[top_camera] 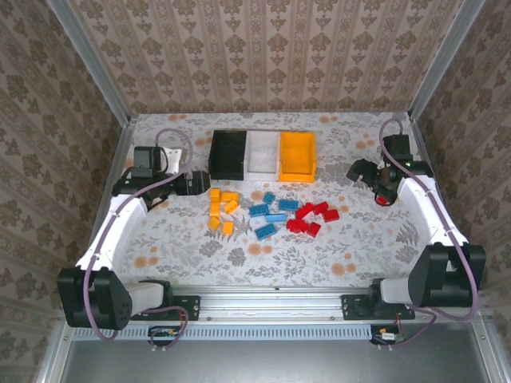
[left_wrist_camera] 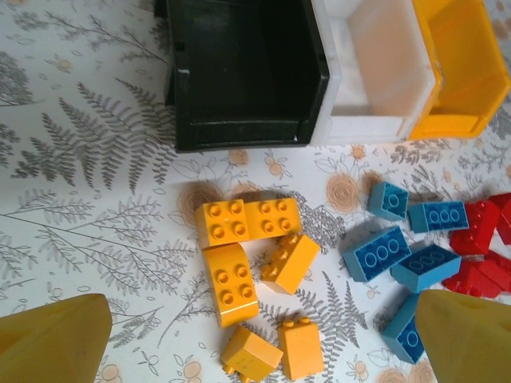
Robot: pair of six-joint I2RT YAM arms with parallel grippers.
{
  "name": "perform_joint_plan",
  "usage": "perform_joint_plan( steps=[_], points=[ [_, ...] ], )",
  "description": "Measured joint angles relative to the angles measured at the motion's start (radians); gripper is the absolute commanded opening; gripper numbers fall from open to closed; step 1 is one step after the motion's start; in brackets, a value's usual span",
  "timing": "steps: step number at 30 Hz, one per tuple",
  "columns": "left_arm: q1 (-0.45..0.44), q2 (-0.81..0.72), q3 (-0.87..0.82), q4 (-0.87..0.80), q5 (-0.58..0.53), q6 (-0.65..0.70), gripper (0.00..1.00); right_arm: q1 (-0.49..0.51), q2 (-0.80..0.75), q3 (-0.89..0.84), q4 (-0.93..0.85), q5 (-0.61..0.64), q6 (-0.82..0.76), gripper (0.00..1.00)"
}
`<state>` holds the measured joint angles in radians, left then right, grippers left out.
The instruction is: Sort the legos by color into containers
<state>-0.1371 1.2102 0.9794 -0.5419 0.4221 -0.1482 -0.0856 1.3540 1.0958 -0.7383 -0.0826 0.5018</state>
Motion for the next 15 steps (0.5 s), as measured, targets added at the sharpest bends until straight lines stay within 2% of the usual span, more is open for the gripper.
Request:
perform_joint_plan(
  steps=[8,15],
  points=[
    [-0.034,0.001,-0.006,0.013,0.006,0.014,1.0,-0.032,0.105,0.0,-0.004,0.06,0.0,0.95],
    [-0.046,0.001,-0.011,0.018,0.006,0.014,1.0,-0.148,0.228,0.005,-0.006,0.102,0.004,0.93]
  ],
)
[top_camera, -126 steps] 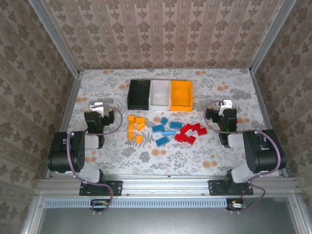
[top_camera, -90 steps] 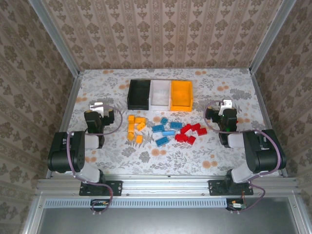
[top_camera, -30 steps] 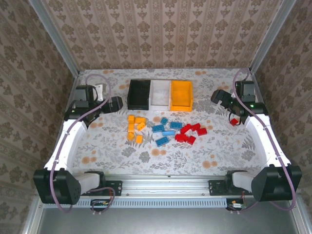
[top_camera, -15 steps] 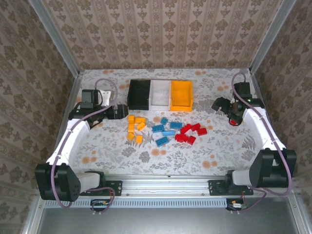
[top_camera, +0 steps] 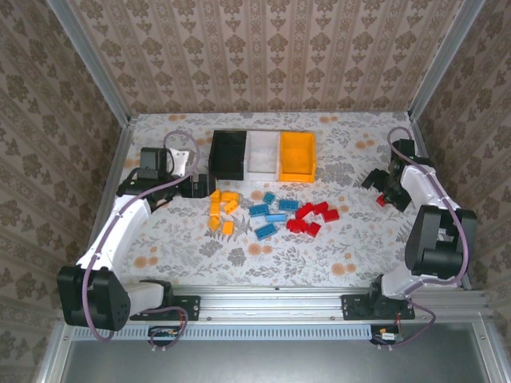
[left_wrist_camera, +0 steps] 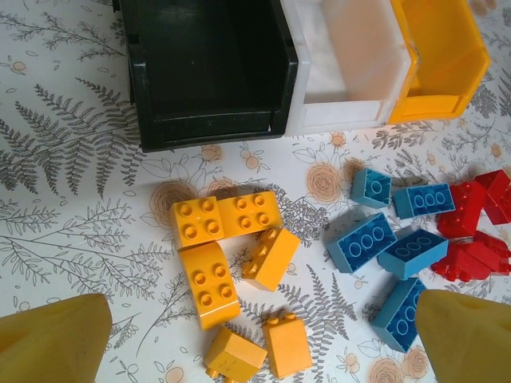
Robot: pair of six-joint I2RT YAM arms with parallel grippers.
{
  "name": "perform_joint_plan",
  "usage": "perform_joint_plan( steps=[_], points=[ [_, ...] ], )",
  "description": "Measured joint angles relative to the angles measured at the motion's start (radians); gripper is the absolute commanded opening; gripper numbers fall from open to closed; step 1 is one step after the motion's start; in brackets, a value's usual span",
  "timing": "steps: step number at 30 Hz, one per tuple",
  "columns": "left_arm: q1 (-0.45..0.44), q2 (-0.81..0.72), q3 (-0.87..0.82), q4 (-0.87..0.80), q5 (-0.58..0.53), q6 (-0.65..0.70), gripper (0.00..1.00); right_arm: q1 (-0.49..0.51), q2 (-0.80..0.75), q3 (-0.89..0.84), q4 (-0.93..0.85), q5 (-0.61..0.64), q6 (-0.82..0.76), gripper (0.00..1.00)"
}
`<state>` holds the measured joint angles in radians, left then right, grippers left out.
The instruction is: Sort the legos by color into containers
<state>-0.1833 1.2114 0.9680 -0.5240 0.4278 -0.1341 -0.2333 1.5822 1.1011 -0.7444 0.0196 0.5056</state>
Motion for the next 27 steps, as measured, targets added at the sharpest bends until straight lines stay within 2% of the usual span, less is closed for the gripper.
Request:
perform_joint_plan(
  steps=[16,24,27],
  points=[
    [0.0,0.0,0.0,0.0,-0.001,0.0,1.0,-0.062,0.24,0.096,0.029,0.0,0.03,0.71],
    [0.0,0.0,-0.001,0.001,-0.003,0.0,1.0,-0.062,0.303,0.134,0.044,0.0,0.034,0.58],
    [0.0,0.0,-0.006,0.0,-0.005,0.0,1.0,-0.062,0.317,0.139,0.049,0.0,0.032,0.56]
  ],
)
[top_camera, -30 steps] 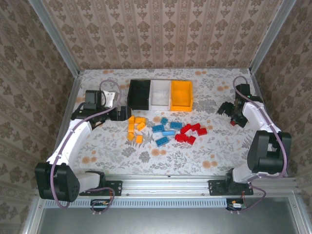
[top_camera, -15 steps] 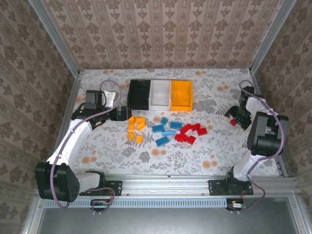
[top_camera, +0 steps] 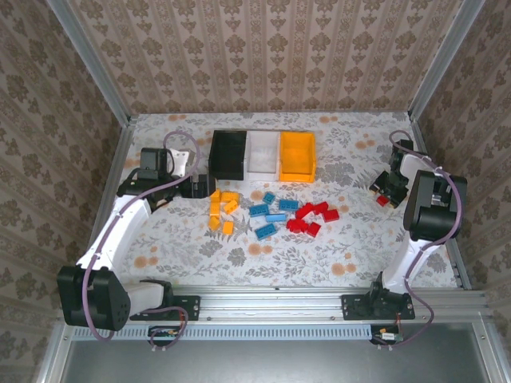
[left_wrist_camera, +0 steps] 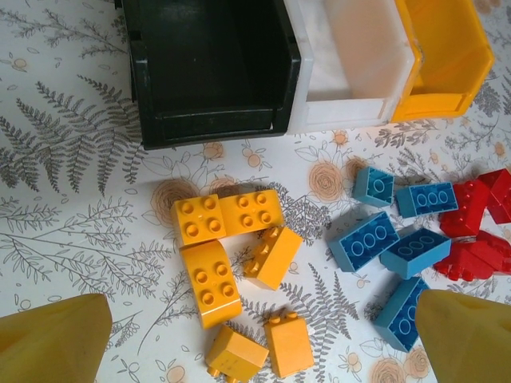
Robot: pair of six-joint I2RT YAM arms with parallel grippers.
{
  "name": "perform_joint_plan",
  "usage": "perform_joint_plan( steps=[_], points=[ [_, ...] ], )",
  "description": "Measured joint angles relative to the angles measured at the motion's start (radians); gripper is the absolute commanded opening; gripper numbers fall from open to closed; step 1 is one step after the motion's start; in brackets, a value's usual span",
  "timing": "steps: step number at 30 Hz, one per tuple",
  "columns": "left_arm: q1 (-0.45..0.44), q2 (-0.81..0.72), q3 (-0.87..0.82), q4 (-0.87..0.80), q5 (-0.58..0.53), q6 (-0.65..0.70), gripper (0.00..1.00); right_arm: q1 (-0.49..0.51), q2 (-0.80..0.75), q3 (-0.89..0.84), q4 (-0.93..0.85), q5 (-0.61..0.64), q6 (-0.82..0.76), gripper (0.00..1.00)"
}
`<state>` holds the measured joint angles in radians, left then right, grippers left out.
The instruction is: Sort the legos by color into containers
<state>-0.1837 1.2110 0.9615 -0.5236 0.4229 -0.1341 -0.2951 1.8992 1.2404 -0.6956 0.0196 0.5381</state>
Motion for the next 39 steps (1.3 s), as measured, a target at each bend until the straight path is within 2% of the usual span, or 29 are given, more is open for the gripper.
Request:
perform_joint_plan(
  steps=[12,18,24,27,32,35,39],
  points=[
    [0.0,0.0,-0.006,0.0,0.0,0.0,1.0,-0.011,0.014,0.016,-0.025,0.003,-0.01,0.33],
    [0.0,0.0,-0.006,0.0,0.0,0.0,1.0,-0.009,-0.006,0.0,0.01,-0.018,-0.014,0.31],
    [0.0,0.0,-0.007,0.003,0.0,0.0,1.0,0.039,-0.142,-0.038,0.043,-0.117,0.0,0.3],
    [0.0,0.0,-0.007,0.008,0.0,0.0,1.0,0.121,-0.214,-0.019,0.054,-0.173,0.016,0.3],
    [0.0,0.0,-0.007,0.016,0.001,0.0,1.0,0.337,-0.224,0.145,0.051,-0.224,0.013,0.29],
    [0.0,-0.002,-0.013,0.018,0.0,0.0,1.0,0.467,-0.158,0.34,0.005,-0.227,-0.012,0.29],
    [-0.001,-0.006,-0.021,0.019,0.0,0.0,1.0,0.584,-0.021,0.564,-0.047,-0.18,-0.042,0.29]
  ],
)
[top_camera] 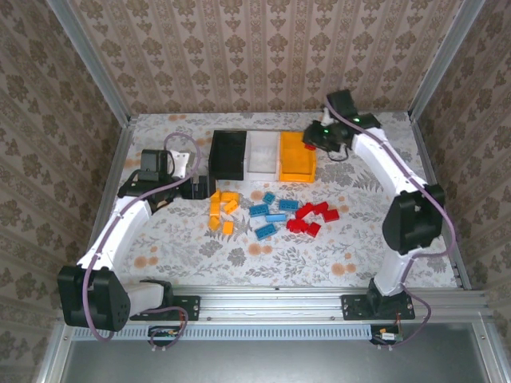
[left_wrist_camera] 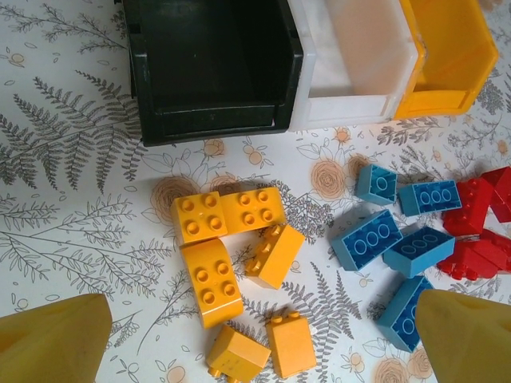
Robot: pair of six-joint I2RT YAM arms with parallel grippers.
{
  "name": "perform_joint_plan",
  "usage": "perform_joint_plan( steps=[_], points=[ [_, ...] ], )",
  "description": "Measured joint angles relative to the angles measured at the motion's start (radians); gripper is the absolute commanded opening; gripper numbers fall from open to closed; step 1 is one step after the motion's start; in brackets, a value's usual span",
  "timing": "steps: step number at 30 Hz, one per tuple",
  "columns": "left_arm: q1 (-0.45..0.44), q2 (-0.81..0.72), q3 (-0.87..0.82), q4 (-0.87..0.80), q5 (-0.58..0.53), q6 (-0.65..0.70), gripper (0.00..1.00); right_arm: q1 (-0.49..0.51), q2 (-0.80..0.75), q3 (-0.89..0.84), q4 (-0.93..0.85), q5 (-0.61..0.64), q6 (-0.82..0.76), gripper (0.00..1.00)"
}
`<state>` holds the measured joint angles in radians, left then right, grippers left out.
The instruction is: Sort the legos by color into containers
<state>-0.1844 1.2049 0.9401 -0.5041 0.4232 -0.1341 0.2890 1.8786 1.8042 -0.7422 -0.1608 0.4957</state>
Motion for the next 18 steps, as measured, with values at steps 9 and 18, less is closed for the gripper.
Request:
perform_joint_plan(
  steps=[9,18],
  points=[
    [-0.006,-0.004,-0.004,0.002,0.0,0.0,1.0,0.064,0.271,0.157,-0.125,0.128,-0.025,0.29],
    [-0.006,-0.004,-0.004,0.003,0.0,0.0,1.0,0.062,0.378,0.197,-0.144,0.155,-0.029,0.46]
  ],
)
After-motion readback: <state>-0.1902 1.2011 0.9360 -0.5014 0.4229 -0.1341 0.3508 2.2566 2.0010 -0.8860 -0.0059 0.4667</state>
